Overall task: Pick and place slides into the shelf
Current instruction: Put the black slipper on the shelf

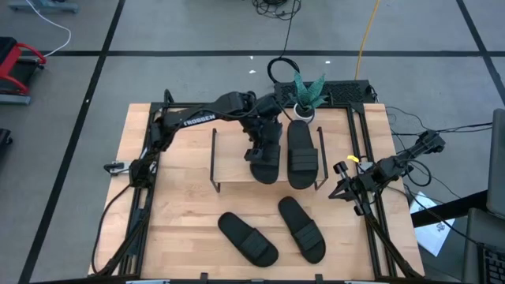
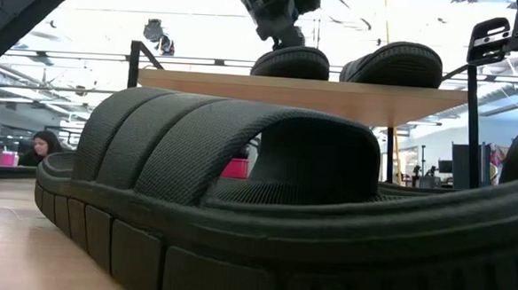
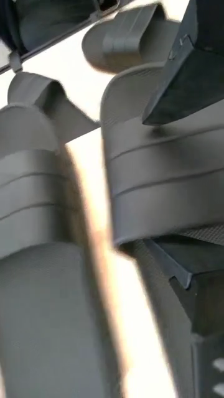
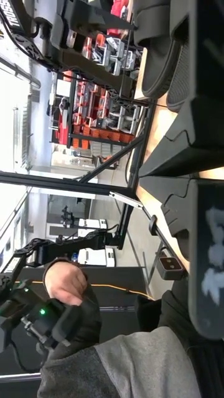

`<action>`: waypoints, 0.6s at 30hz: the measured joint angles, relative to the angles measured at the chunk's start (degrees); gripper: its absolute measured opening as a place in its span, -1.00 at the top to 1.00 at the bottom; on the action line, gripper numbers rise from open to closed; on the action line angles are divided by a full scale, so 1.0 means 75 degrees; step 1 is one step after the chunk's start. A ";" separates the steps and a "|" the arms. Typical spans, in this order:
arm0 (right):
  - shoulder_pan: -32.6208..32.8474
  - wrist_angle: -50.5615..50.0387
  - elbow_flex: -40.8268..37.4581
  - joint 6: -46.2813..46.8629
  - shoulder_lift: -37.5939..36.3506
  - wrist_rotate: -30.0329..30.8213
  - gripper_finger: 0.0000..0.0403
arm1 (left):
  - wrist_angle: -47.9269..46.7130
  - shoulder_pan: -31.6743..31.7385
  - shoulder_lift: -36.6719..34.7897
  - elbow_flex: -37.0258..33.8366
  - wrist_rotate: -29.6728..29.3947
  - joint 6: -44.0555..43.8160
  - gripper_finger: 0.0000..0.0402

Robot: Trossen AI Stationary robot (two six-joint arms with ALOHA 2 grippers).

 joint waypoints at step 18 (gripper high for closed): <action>-0.0001 -0.0014 0.0001 0.0032 0.0000 -0.0009 1.00 | -0.1080 -0.0414 -0.1714 -0.0557 -0.1163 -0.0330 0.43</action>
